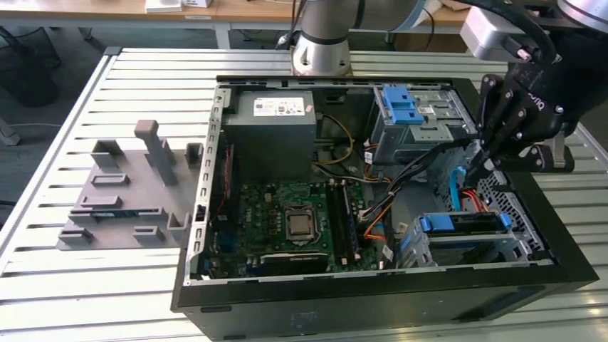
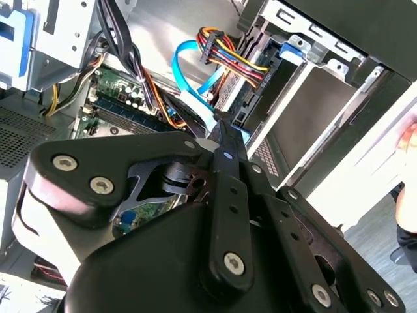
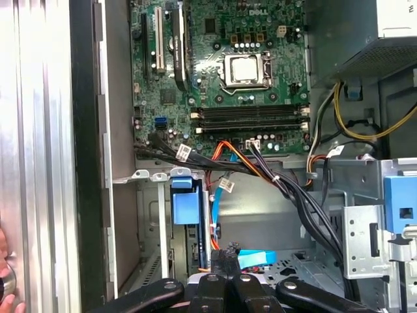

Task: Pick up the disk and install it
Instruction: 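Insert the second disk wire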

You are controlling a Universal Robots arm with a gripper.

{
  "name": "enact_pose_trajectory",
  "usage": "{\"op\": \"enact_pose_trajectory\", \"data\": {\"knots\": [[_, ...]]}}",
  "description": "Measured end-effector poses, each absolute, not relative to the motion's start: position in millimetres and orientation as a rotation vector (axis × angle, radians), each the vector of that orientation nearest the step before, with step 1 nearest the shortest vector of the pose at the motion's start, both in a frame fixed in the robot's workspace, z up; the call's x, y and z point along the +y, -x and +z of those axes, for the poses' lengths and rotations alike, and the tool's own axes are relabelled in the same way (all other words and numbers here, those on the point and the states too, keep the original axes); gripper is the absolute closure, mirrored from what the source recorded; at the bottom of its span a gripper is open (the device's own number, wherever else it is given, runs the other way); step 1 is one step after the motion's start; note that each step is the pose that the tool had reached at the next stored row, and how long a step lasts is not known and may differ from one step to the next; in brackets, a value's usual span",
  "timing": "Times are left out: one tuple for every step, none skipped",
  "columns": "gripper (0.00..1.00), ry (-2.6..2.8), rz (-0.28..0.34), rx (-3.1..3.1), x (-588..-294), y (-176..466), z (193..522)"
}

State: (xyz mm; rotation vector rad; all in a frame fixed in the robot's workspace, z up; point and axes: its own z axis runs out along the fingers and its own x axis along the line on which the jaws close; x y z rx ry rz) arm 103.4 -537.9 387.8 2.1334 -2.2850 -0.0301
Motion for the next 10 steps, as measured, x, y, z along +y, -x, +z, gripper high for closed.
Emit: {"op": "enact_pose_trajectory", "data": {"knots": [[0.89, -2.133, -0.03, -2.285, -537.5, -103.4, 387.8], [0.89, -2.133, -0.03, -2.285, -537.2, -103.2, 387.9], [0.89, -2.133, -0.03, -2.285, -536.9, -103.1, 387.9], [0.89, -2.133, -0.03, -2.285, -536.5, -103.0, 387.6], [0.89, -2.133, -0.029, -2.285, -536.3, -103.0, 387.2], [0.89, -2.133, -0.029, -2.285, -536.0, -102.9, 386.5], [0.89, -2.133, -0.028, -2.284, -535.7, -102.9, 385.7], [0.89, -2.133, -0.028, -2.284, -535.3, -102.9, 384.8], [0.89, -2.133, -0.027, -2.284, -534.8, -102.9, 383.8], [0.89, -2.133, -0.027, -2.284, -534.3, -102.9, 382.8]]}}
